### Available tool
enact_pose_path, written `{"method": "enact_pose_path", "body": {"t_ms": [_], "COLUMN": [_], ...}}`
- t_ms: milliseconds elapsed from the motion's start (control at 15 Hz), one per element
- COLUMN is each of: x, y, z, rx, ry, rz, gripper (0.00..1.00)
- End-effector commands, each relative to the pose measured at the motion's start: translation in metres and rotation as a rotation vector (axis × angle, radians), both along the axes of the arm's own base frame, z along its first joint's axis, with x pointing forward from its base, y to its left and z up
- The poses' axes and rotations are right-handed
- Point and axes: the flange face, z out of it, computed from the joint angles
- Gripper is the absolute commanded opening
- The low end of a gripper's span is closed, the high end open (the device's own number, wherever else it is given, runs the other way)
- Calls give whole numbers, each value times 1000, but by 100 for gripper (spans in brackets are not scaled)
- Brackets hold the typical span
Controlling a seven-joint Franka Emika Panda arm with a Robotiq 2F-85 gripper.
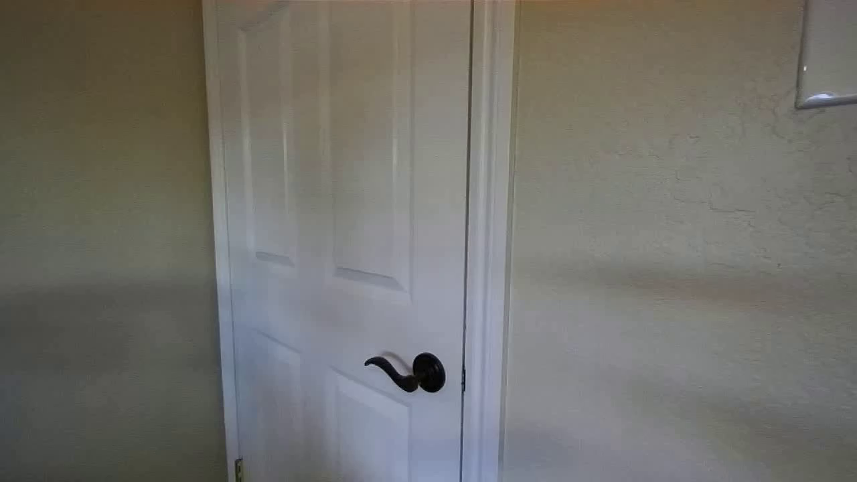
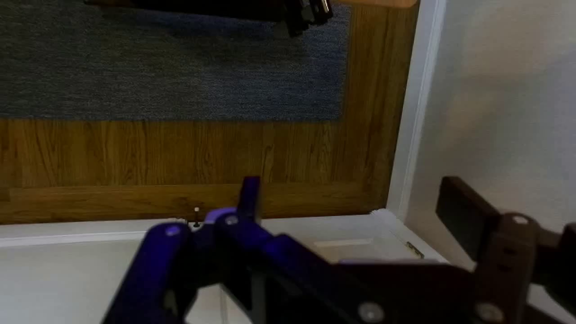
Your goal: Open the door
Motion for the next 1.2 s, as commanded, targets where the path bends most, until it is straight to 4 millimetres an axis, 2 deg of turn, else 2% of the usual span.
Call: {"method": "enact_pose_path", "body": {"t_ms": [0,533,667,800,933,1133], "x": [0,0,12,28,54,106], "y": [0,0,1,2,2,5], "z": [1,1,-3,-8,-15,-34], "rx": [0,0,-7,-15,-31,-5], "ry": [0,0,7,7,-4,17], "rz": [0,0,-32,-83,-179,-329], "gripper": [100,100,100,100,100,100]}}
